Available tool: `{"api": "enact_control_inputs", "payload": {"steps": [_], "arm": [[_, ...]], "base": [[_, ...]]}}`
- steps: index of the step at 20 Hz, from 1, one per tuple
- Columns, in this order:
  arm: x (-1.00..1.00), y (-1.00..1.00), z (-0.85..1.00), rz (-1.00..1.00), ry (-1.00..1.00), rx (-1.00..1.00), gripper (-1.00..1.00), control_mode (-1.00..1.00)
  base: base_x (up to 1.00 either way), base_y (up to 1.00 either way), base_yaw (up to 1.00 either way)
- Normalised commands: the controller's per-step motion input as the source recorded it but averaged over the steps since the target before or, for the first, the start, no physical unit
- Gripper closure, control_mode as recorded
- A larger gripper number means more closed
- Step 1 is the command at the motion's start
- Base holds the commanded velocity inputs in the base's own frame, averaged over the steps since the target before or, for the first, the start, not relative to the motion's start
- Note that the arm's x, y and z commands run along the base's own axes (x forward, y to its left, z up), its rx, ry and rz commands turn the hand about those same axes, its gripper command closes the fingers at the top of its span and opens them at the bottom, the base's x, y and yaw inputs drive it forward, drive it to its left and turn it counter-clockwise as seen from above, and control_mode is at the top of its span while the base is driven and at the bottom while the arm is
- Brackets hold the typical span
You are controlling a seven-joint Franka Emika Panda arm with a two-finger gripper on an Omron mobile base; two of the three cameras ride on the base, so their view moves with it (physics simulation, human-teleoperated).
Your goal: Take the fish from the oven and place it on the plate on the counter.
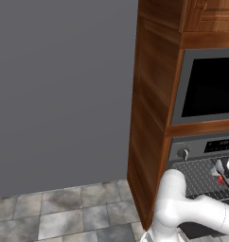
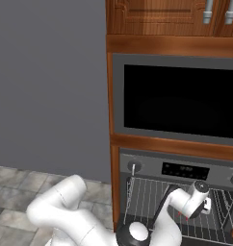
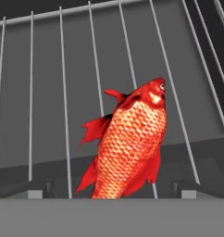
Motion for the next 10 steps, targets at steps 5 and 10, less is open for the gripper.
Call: {"api": "enact_control_inputs", "payload": {"steps": [5, 10], "arm": [[0.07, 0.0, 0.0, 0.0, 0.0, 0.0, -1.0, -1.0], [0.0, 0.0, 0.0, -0.08, 0.0, 0.0, -1.0, -1.0]], "base": [[0.0, 0.0, 0.0], [0.0, 0.0, 0.0]]}}
